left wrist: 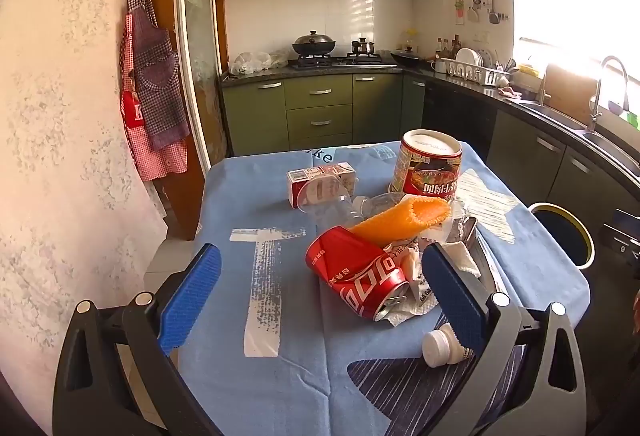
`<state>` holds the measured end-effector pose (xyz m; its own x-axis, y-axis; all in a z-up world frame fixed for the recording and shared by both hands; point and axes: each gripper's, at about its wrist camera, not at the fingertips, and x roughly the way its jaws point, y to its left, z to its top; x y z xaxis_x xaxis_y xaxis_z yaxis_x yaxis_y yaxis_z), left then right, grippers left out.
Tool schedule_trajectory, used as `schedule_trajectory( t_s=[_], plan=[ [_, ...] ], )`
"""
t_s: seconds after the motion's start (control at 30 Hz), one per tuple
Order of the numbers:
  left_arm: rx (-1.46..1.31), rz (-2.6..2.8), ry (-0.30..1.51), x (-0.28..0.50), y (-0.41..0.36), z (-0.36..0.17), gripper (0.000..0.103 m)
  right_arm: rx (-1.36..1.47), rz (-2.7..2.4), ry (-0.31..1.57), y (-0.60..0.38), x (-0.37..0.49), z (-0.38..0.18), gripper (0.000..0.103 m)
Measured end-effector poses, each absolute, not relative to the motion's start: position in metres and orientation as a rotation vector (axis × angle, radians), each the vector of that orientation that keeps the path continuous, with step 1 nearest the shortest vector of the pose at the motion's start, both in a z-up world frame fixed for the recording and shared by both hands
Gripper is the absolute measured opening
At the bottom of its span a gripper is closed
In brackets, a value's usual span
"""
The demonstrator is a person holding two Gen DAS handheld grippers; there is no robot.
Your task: Collect trash
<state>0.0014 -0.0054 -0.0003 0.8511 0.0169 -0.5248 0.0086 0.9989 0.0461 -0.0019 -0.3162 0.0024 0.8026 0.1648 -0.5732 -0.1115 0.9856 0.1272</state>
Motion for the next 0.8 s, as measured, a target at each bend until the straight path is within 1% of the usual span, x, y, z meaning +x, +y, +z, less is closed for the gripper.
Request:
schedule_trajectory(
  t_s=[0.8],
  plan=[
    [0.061, -0.006, 0.559, 0.0051, -0.0088, -0.0028, 0.099, 0.092, 0.145, 0.626, -0.3166, 0.0005, -0.0009, 0.097]
  ],
)
